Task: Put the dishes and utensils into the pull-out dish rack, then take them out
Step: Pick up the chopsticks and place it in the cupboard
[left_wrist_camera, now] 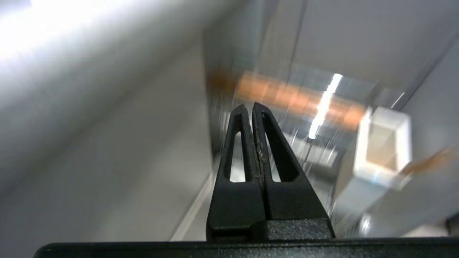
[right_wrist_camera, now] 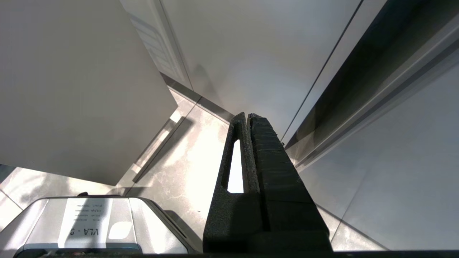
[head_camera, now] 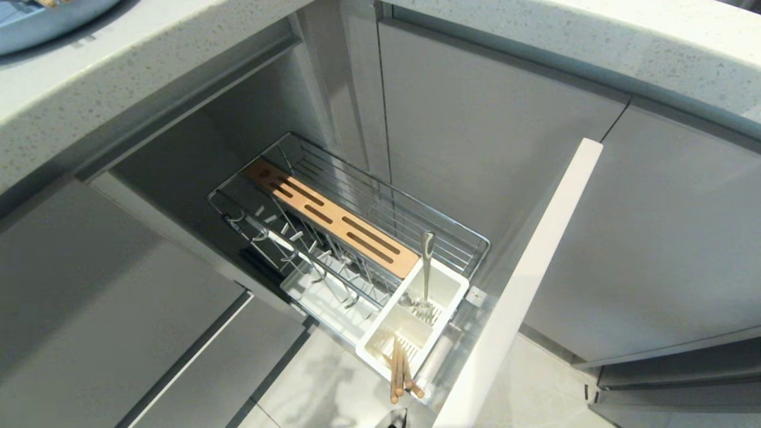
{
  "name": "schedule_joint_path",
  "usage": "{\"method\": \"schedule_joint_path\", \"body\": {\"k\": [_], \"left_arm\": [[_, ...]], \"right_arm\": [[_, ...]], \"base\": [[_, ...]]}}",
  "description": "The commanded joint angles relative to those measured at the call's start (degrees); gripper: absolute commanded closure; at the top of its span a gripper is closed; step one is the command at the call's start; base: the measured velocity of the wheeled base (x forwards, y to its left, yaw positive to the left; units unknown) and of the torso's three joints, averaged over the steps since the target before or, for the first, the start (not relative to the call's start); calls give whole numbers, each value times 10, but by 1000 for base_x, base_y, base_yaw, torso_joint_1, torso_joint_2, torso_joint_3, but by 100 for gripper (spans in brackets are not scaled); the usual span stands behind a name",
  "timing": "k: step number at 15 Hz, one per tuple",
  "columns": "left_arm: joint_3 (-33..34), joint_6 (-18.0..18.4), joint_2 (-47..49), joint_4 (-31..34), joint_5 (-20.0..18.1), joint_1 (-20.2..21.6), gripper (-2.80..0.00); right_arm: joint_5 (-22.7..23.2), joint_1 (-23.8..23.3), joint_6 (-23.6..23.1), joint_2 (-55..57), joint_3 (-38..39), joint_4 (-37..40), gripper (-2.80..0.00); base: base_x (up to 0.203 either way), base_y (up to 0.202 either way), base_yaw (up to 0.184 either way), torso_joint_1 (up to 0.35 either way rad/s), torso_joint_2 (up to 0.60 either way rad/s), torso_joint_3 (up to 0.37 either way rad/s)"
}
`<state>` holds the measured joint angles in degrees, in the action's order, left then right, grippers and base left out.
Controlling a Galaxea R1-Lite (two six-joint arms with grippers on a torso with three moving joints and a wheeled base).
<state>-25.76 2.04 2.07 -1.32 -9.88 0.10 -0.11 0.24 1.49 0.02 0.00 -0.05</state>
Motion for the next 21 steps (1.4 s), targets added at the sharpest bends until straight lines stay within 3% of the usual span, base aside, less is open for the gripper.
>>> {"method": "schedule_joint_path", "body": {"k": [1, 4, 7, 9, 11, 13, 14, 15, 16, 17, 19, 21], "left_arm": [[-127, 1, 54, 27, -21, 5, 0], [-330, -1, 194, 49, -46, 52, 0], [-446, -4, 357, 33, -62, 102, 0], [-531, -18, 464, 23, -67, 112, 0], [-653, -55, 558, 30, -66, 115, 0], [-799, -90, 650, 80, -53, 85, 0], [-842, -102, 683, 95, -22, 42, 0], [-864, -114, 712, 105, 35, -6, 0], [-863, -130, 734, 109, 115, -42, 0], [-858, -152, 747, 111, 157, -77, 0], [-852, -206, 763, 119, 217, -117, 0], [-846, -226, 765, 130, 268, -152, 0]], "right_arm": [[0, 0, 0, 0, 1, 0, 0], [0, 0, 0, 0, 1, 0, 0], [-1, 0, 0, 0, 1, 0, 0], [0, 0, 0, 0, 0, 0, 0], [-1, 0, 0, 0, 1, 0, 0], [0, 0, 0, 0, 1, 0, 0], [0, 0, 0, 0, 1, 0, 0], [-1, 0, 0, 0, 0, 0, 0], [0, 0, 0, 0, 1, 0, 0], [-1, 0, 0, 0, 1, 0, 0], [-1, 0, 0, 0, 1, 0, 0], [0, 0, 0, 0, 1, 0, 0]], "base": [[0, 0, 0, 0, 0, 0], [0, 0, 0, 0, 0, 0], [0, 0, 0, 0, 0, 0], [0, 0, 0, 0, 0, 0], [0, 0, 0, 0, 0, 0], [0, 0, 0, 0, 0, 0], [0, 0, 0, 0, 0, 0], [0, 0, 0, 0, 0, 0], [0, 0, 0, 0, 0, 0], [0, 0, 0, 0, 0, 0], [0, 0, 0, 0, 0, 0], [0, 0, 0, 0, 0, 0]]}}
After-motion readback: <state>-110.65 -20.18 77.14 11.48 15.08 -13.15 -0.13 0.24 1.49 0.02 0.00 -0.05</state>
